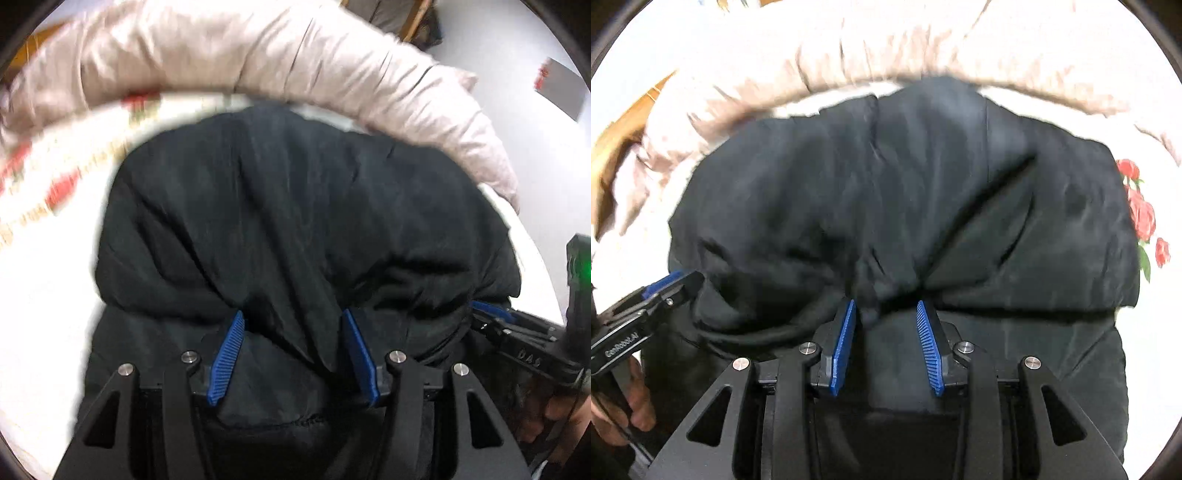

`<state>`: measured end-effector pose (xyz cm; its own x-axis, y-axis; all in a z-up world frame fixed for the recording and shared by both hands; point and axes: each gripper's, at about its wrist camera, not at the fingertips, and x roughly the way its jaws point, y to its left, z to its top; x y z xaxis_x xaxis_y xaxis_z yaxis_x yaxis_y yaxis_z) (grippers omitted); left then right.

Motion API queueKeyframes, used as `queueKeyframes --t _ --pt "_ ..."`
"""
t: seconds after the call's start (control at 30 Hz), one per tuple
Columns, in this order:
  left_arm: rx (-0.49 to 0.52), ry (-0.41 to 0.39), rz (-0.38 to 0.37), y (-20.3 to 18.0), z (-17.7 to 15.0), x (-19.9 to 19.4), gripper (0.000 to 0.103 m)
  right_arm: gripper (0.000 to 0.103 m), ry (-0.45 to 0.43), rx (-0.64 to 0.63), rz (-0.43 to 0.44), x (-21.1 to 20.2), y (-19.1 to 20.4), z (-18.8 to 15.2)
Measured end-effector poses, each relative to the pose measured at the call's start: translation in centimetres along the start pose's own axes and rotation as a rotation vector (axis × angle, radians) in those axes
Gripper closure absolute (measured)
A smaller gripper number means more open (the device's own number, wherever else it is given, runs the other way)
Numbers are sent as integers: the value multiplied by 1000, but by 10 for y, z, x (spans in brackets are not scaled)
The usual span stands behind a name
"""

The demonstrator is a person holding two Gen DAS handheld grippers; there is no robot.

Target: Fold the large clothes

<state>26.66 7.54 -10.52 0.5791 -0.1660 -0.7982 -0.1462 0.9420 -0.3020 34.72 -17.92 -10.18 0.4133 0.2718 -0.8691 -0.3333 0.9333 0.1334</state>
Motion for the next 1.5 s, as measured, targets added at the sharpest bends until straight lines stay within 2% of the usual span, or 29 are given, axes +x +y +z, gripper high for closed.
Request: queueKeyframes --t 0.1,0.27,0.4,0.47,0.5,0.57,0.63,0.77,0.87,0.97,1.03,1.1,1.17,1.3,1.4,1.5 --pt "-24 6 -7 4 0 1 45 68 -15 21 11 -11 -6 1" --pt "8 -13 -55 -1 4 -26 46 67 -147 60 40 -59 -25 23" --pt "40 -122 -77 -5 21 -63 46 67 -217 64 33 -73 -25 53" --pt "41 -187 -52 0 39 -69 46 67 -225 39 9 -67 -23 73" --pt "39 -209 -14 5 52 -66 46 67 -229 33 7 -62 -24 81" --pt "5 -211 35 13 75 -47 46 67 -208 43 -13 -51 -31 85" --pt "-39 -174 55 27 85 -26 47 67 -161 58 -45 -31 -38 86" --pt "-68 -94 49 32 72 15 47 68 -127 73 -63 -13 -53 78" --pt "-61 -97 36 26 61 20 47 67 -119 84 -65 -11 -61 79" --pt "-45 -78 32 25 66 12 47 67 -112 125 -60 -25 -64 86" --pt "-39 -98 13 26 69 -5 47 67 -172 128 -50 -48 -61 88" --pt "-12 -149 29 26 72 -22 48 66 -231 110 -37 -66 -57 94" --pt "9 -182 28 23 83 -29 48 66 -254 87 -19 -70 -50 109" --pt "26 -175 61 16 108 -1 48 66 -228 41 10 -42 -36 141" --pt "8 -130 84 19 101 25 48 66 -163 32 -66 -6 -44 140" --pt "25 -136 81 15 89 29 48 65 -128 81 -43 6 -58 130"
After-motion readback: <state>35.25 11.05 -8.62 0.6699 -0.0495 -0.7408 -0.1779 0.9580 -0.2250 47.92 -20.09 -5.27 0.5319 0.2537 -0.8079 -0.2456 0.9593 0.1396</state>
